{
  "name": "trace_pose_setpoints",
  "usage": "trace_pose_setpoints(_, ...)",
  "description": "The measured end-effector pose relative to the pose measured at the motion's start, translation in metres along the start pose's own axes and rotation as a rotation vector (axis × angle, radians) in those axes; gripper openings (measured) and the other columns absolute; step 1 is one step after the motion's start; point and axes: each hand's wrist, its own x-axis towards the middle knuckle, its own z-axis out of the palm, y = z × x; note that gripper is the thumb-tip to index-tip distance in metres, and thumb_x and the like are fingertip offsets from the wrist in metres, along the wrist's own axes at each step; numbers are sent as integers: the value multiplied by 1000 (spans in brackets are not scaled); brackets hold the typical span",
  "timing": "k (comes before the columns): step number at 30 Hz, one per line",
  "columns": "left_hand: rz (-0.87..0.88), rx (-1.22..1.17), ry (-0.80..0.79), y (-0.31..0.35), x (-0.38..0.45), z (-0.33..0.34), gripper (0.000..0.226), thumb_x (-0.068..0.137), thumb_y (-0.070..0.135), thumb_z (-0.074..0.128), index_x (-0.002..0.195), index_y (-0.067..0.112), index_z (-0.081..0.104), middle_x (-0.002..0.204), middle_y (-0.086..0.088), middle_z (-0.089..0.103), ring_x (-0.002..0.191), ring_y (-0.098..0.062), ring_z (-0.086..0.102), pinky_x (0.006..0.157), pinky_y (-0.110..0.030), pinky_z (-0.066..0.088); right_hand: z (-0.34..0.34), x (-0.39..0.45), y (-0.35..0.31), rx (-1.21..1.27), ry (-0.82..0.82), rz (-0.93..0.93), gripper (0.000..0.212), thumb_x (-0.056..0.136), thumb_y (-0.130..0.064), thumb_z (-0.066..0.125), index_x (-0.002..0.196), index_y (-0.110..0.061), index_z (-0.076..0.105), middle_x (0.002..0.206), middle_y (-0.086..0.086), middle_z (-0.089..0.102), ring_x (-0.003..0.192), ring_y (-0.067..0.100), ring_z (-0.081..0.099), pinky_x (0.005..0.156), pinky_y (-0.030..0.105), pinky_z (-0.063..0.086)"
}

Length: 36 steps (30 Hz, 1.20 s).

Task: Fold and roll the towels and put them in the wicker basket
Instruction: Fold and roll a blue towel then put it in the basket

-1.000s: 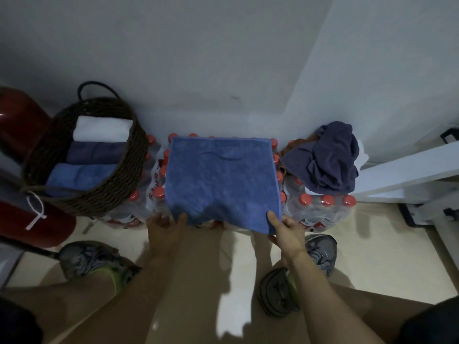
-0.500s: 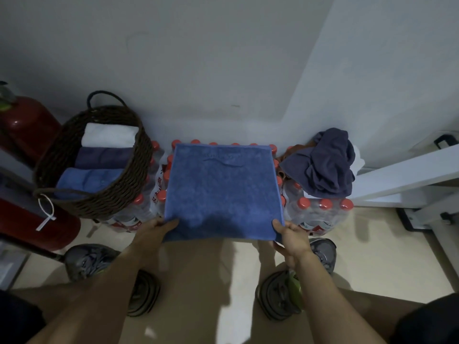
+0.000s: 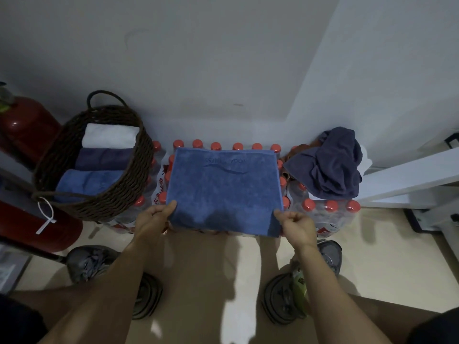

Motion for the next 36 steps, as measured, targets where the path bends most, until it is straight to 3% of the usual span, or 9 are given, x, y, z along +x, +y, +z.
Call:
trace_pose_setpoints(4, 67, -34, 178, 7, 4, 12, 22, 84, 30, 72, 70, 16, 65, 76, -5, 65, 77, -26, 61, 70, -39, 53, 5, 4, -22, -146, 75, -138, 35, 78, -50, 76, 80, -16, 65, 77, -6, 68, 75, 12, 64, 66, 40, 57)
trace_pose_setpoints(8, 43, 119, 189, 19, 16, 15, 15, 84, 24, 73, 94, 12, 71, 96, -8, 70, 94, -28, 67, 82, -46, 57, 11, 9, -29, -281, 88, -208, 27, 86, -41, 71, 77, -16, 64, 73, -8, 65, 73, 14, 63, 63, 33, 50)
trace_pose_setpoints(12, 44, 388, 164, 28, 26, 2, 10, 88, 18, 66, 80, 12, 66, 79, -9, 65, 82, -29, 65, 51, -26, 49, 14, 10, -31, -349, 91, -200, 23, 89, -32, 68, 72, -18, 63, 68, -8, 64, 69, 14, 62, 51, 25, 38)
trace_pose_setpoints(16, 11, 905, 180, 51, 38, 1, 15, 85, 21, 66, 87, 6, 63, 82, -14, 64, 81, -33, 63, 69, -36, 52, 12, 18, -44, -642, 35, -154, 35, 88, -43, 64, 77, -10, 64, 70, 6, 66, 66, 24, 63, 54, 29, 42)
trace_pose_setpoints(20, 525, 986, 238, 71, 55, 34, 18, 89, 21, 60, 100, 7, 59, 99, -15, 61, 93, -31, 59, 85, -43, 50, 16, 41, -89, -809, 167, -367, 29, 83, -38, 62, 80, -9, 61, 80, 10, 66, 73, 32, 63, 59, 30, 43)
trace_pose_setpoints(24, 624, 1007, -53, 66, 78, 60, 45, 94, 19, 56, 135, 2, 49, 136, -19, 49, 127, -33, 45, 111, -42, 32, 35, 76, -133, -827, -28, -657, 20, 87, -12, 59, 107, -9, 61, 112, 17, 63, 102, 38, 59, 78, 35, 46)
trace_pose_setpoints(27, 716, 1061, 1, 48, 90, 57, 49, 94, 24, 53, 138, 4, 48, 144, -16, 45, 133, -32, 42, 113, -45, 30, 42, 104, -150, -920, -181, -678, 34, 88, -11, 62, 122, -13, 61, 121, 15, 58, 108, 35, 58, 93, 38, 48)
trace_pose_setpoints(32, 765, 1071, 47, 38, 99, 58, 52, 90, 33, 44, 136, 8, 50, 142, -13, 48, 130, -31, 45, 109, -48, 37, 39, 127, -160, -1082, -320, -632, 12, 83, -24, 76, 89, -17, 67, 89, 1, 66, 84, 22, 58, 75, 23, 41)
trace_pose_setpoints(36, 781, 1058, 42, 37, 103, 59, 51, 90, 33, 45, 134, 8, 50, 139, -12, 49, 128, -29, 45, 108, -46, 37, 35, 139, -175, -1126, -414, -584, 20, 84, -29, 75, 73, -24, 59, 74, -9, 60, 74, 18, 55, 72, 24, 38)
